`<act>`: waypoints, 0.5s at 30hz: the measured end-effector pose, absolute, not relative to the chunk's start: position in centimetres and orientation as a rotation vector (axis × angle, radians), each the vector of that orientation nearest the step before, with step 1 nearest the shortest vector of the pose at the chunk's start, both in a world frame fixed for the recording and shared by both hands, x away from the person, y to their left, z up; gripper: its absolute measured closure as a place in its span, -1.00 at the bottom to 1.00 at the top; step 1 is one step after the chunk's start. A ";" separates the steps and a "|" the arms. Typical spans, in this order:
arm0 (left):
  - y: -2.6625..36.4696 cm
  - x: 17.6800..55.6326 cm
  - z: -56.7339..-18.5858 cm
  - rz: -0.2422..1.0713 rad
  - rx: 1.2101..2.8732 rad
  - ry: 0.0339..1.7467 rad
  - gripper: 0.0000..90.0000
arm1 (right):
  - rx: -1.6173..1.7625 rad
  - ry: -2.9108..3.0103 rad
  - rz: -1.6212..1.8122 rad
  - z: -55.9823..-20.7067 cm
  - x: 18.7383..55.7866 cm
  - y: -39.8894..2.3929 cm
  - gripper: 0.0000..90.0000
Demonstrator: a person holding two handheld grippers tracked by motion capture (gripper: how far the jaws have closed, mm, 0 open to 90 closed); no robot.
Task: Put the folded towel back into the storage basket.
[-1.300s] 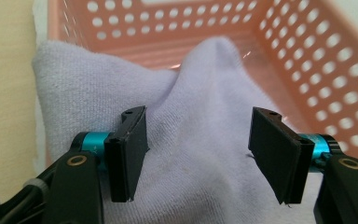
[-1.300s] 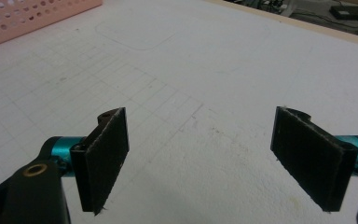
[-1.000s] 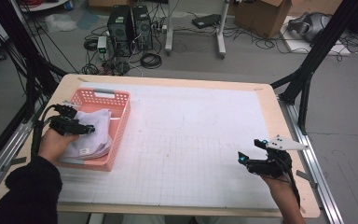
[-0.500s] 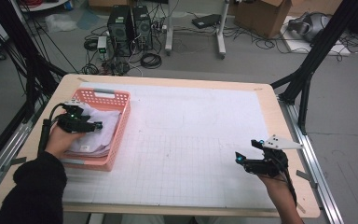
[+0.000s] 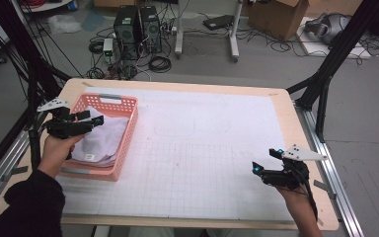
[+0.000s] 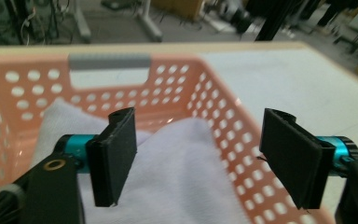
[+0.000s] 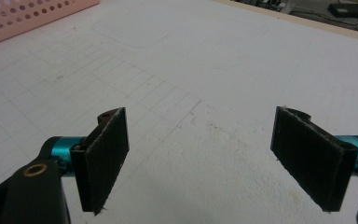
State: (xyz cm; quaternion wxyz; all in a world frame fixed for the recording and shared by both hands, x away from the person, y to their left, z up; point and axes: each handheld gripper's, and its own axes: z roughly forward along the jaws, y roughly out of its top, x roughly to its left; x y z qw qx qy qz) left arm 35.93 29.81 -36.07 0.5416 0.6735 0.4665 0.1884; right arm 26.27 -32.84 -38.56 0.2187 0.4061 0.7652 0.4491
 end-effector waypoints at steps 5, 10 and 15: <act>29.0 33.9 -35.2 0.461 1.537 1.047 -0.56 | 1.119 2.109 1.258 -38.6 25.7 -33.1 -0.60; 27.6 31.9 -34.5 0.478 1.508 0.945 -0.53 | 1.107 2.087 1.284 -38.4 25.2 -33.4 -0.60; 25.5 30.2 -33.6 0.487 1.529 0.835 -0.51 | 1.100 2.073 1.312 -38.5 24.7 -33.7 -0.60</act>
